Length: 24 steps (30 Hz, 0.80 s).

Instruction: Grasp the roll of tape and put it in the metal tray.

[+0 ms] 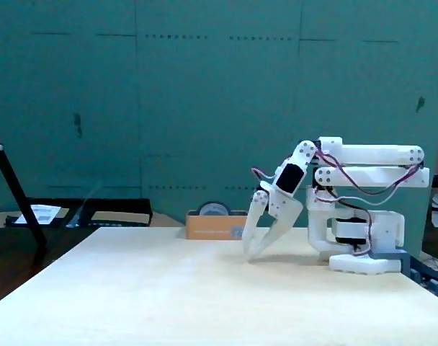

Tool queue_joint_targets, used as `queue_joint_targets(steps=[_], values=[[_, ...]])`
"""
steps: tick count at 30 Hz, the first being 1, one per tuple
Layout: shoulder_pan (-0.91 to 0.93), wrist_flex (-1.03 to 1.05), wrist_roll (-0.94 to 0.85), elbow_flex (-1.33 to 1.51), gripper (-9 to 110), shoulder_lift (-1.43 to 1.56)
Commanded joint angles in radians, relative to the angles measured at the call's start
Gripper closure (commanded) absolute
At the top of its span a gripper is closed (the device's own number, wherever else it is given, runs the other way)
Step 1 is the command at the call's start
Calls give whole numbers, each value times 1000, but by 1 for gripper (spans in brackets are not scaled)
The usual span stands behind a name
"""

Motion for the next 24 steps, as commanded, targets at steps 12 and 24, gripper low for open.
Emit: queue_joint_targets(steps=[12, 24], values=[[-3, -14, 8, -5, 102, 298], [-3, -14, 11, -5, 102, 298]])
